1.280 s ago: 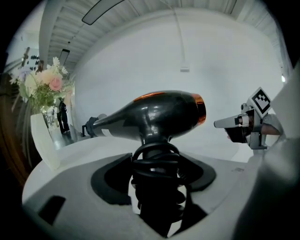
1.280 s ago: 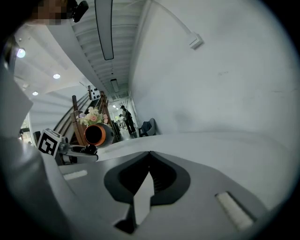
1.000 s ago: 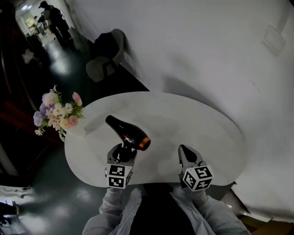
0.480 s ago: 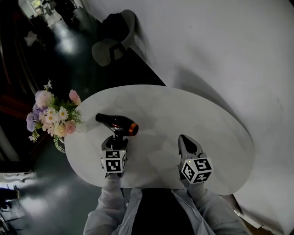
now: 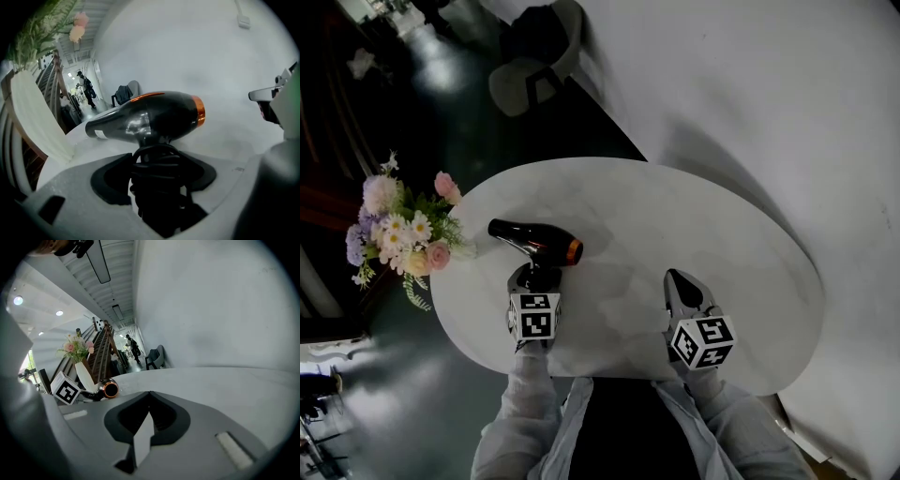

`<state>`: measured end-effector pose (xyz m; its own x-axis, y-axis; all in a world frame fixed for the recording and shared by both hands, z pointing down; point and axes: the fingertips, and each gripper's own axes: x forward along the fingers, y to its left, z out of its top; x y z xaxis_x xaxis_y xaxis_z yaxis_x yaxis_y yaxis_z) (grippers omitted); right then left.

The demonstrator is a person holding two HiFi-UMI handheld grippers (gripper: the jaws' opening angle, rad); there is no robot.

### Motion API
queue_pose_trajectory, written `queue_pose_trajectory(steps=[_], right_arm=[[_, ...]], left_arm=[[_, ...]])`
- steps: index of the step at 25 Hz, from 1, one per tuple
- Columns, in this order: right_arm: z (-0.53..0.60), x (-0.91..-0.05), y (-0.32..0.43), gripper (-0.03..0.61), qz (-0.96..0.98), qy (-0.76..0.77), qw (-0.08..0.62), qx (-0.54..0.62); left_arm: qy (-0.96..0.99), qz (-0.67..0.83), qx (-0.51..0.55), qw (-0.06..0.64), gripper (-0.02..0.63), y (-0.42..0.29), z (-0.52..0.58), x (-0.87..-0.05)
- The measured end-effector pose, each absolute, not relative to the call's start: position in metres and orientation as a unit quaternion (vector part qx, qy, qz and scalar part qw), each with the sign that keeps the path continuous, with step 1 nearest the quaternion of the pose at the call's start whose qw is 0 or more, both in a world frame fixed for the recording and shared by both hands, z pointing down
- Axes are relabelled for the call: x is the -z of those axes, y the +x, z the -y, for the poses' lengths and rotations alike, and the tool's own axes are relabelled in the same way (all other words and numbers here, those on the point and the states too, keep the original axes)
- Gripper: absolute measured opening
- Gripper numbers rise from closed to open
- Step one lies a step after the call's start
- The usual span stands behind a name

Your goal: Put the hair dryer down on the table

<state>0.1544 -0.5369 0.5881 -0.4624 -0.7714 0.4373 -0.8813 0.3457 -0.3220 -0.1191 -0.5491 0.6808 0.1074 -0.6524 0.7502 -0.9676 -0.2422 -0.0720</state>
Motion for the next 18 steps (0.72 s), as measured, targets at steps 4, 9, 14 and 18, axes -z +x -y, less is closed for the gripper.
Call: queue_pose_trajectory(steps=[4, 9, 14, 18], right_arm=[[0.526, -0.586, 0.154, 0.009, 0.815, 0.506, 0.105, -0.262], [0.509, -0.575, 0.161, 0.009, 0.815, 0.513, 0.104, -0.250], [0.486, -0.557, 0.170, 0.009, 0.813, 0.523, 0.103, -0.233], [0.462, -0.544, 0.170, 0.009, 0.814, 0.529, 0.095, -0.220]], left_arm=[[0.704, 0.573, -0.347, 0.236, 0.304, -0.120, 0.547, -0.681], [0.688, 0.595, -0.341, 0.237, 0.343, -0.124, 0.547, -0.675], [0.704, 0.594, -0.309, 0.236, 0.409, -0.124, 0.532, -0.651], [0.723, 0.590, -0.266, 0.243, 0.413, -0.127, 0.509, -0.624]])
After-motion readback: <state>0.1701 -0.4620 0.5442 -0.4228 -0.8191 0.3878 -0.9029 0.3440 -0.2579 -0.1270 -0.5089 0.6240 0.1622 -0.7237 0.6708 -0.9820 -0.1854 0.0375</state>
